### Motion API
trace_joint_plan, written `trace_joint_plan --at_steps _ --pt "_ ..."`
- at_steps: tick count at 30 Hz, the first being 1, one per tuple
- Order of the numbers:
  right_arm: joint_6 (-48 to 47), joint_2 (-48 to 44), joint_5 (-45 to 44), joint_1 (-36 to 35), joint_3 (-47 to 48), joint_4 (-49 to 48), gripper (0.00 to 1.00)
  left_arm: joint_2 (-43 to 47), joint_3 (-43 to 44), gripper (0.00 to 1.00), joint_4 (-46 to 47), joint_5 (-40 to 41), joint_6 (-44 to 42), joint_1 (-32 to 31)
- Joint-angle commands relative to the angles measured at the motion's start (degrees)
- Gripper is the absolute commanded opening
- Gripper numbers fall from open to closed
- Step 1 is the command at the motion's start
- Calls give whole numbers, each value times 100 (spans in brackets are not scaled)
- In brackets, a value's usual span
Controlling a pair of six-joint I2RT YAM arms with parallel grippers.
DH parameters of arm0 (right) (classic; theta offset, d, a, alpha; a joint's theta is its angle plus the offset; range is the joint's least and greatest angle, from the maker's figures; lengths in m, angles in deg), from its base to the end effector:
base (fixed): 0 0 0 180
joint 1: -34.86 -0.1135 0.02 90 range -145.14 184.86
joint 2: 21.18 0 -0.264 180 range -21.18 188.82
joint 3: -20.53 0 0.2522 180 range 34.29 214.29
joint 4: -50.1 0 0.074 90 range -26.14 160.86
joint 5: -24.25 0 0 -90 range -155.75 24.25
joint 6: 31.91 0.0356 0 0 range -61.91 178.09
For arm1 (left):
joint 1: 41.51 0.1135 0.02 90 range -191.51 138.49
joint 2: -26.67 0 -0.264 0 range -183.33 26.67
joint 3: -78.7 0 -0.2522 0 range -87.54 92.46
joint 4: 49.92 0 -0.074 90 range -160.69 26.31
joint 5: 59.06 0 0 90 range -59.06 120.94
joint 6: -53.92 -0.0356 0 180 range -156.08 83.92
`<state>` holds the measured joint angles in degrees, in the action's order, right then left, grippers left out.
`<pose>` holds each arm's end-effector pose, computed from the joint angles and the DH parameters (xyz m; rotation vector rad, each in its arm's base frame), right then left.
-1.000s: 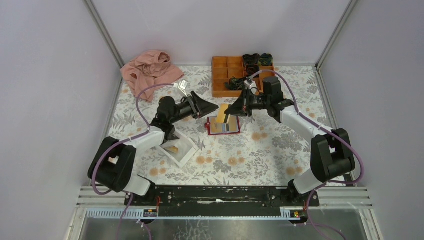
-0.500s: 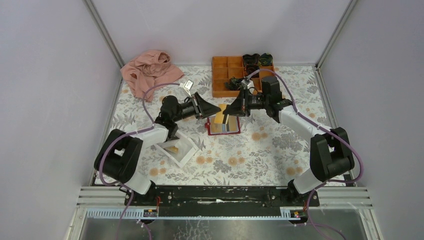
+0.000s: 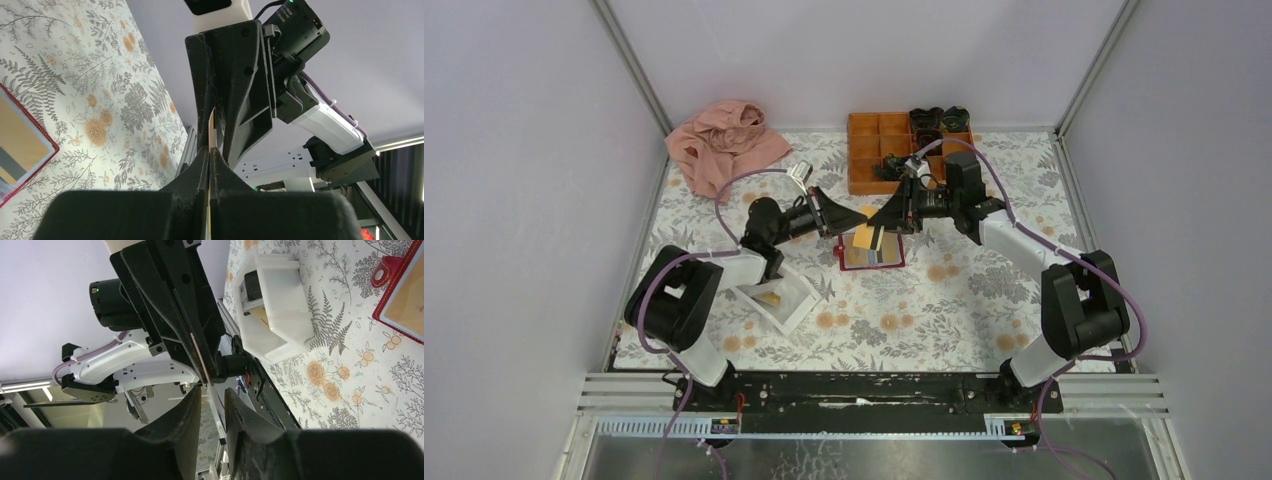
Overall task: Put the credit cards into the card holder
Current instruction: Pick up the credit card from the storage box.
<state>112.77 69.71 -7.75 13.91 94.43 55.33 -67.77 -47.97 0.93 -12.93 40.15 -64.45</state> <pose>0.3172 0.1538 0.2687 -0.1390 2.2358 1.7839 0.2931 -0.1508 0.2277 -0.0345 1.7794 -1.8697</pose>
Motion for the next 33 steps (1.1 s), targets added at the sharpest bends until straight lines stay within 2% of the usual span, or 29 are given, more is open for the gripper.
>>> trace_joint_plan --at_steps 1,5,15,24,27,30,33 --pt "123 -154 12 -77 24 -409 31 120 -187 0 172 394 -55 -67" --pt "81 -191 -105 -81 -8 -379 31 388 -350 0 -279 894 -252 -64" --pt "331 -206 -254 -76 -278 -847 27 684 -562 0 -671 1850 -249 -78" --pt "640 -63 -288 -80 -394 -1464 12 550 -564 0 -680 1935 -183 -134" --pt "694 -30 -290 -77 -412 -1566 1 504 -578 0 -664 1915 -174 -149" --pt "768 -45 -278 -77 -464 -1693 0 523 -547 20 -956 1961 -243 -149" --pt "675 -94 -267 -62 -436 -1547 0 661 -495 42 -1713 2245 -501 -149"
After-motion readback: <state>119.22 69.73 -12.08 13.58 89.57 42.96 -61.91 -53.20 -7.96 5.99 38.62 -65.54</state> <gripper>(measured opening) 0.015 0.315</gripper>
